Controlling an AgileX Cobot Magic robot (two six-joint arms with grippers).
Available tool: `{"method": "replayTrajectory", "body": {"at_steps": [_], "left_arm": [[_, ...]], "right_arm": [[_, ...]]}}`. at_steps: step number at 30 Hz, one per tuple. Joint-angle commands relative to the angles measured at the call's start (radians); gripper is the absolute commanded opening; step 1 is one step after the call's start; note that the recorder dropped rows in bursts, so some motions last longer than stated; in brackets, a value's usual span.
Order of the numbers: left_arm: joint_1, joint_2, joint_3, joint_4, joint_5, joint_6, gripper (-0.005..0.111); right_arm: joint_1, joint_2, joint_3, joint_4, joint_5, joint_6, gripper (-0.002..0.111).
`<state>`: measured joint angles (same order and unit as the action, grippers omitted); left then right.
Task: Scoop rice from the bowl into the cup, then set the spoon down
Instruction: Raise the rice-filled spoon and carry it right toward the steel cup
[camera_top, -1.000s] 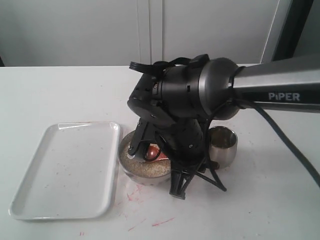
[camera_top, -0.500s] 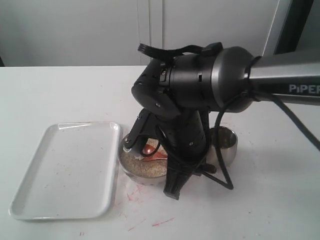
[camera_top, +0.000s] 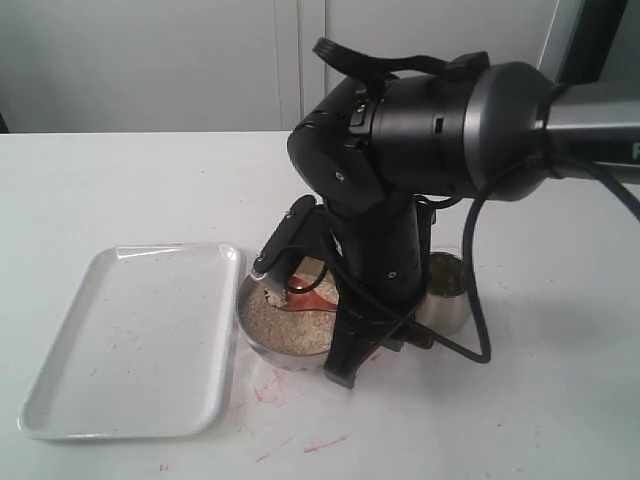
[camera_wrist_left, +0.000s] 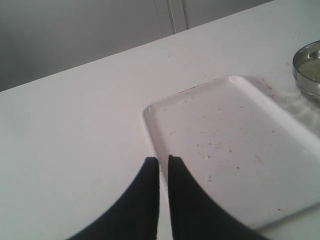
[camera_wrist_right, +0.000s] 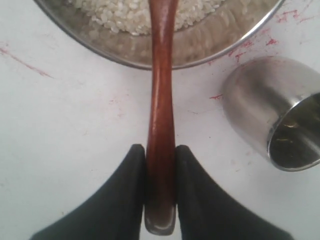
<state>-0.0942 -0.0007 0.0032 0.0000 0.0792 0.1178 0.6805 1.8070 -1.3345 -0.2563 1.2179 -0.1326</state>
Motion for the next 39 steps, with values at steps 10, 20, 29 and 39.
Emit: {"method": "replayTrajectory", "body": {"at_steps": [10,20,29,39], "left_arm": [[0.002,0.001,-0.003,0.000,-0.003,-0.005,0.014],[0.002,0.001,-0.003,0.000,-0.003,-0.005,0.014],[0.002,0.001,-0.003,0.000,-0.003,-0.005,0.014],[0.002,0.001,-0.003,0.000,-0.003,-0.005,0.014]], "right_arm": [[-0.005,-0.054,-0.002,0.047,0.003,0.003,0.000],[-0.005,-0.072,-0.002,0.083,-0.013,-0.002,0.000],[-0.005,-0.072,-0.002,0.028,-0.008,-0.023,0.000],[-0.024,-0.080,-0.002,-0.010,0.003,-0.021,0.000]]}}
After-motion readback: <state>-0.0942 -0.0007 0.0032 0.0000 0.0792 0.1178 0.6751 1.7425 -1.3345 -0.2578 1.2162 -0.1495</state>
